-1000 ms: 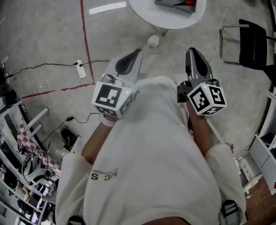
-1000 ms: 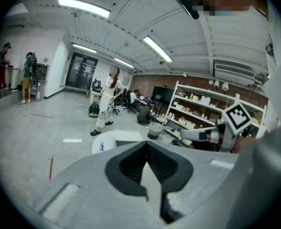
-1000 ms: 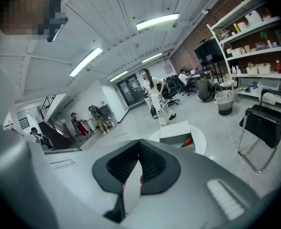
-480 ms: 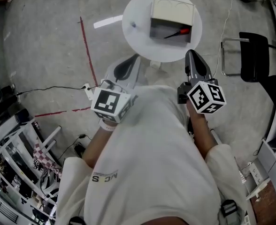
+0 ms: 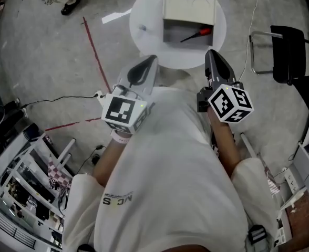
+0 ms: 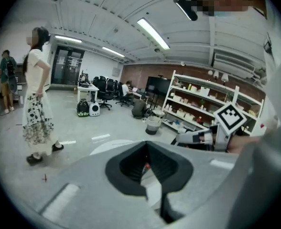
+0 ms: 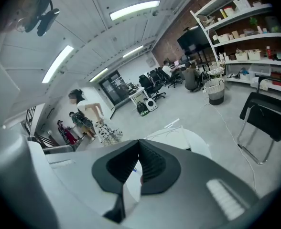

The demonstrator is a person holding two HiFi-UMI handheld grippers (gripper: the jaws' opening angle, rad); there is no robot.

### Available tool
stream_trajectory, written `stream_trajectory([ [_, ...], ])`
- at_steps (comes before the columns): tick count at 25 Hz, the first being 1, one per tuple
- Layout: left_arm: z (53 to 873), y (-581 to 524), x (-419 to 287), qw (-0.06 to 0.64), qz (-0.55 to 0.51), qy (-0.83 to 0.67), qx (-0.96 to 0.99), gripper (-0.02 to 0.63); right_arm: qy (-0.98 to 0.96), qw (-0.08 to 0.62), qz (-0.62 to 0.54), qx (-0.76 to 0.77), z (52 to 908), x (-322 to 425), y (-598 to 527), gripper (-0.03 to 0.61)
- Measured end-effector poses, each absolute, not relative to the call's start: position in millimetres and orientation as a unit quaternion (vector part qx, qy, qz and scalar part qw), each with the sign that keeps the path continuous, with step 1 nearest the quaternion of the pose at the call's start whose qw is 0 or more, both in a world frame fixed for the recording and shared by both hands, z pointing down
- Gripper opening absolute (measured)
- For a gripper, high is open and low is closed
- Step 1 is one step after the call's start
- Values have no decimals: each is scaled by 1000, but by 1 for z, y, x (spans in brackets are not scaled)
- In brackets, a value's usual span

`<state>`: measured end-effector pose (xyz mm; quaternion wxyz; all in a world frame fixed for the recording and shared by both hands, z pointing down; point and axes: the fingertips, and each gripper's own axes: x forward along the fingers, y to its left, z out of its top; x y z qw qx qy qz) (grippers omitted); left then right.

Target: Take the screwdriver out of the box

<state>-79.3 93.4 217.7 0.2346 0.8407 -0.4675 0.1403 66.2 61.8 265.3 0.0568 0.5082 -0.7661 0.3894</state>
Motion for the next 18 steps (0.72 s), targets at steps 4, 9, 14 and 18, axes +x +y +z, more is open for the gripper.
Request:
stream_trajectory([
  [4,229,78,-80,241,151,-457,843,2,-748,70,408,519,288,65,55,-9],
  [9,247,57,-77,248,161,-445,845,2,-729,75,437,522,316,63,38,-9],
  [14,271,52,-73,262,180,-416,852,2,-706,91,456,534,348,62,27,-9],
  [18,296,40,-65,274,189,-400,854,2,-686,97,471,546,378,66,11,5],
])
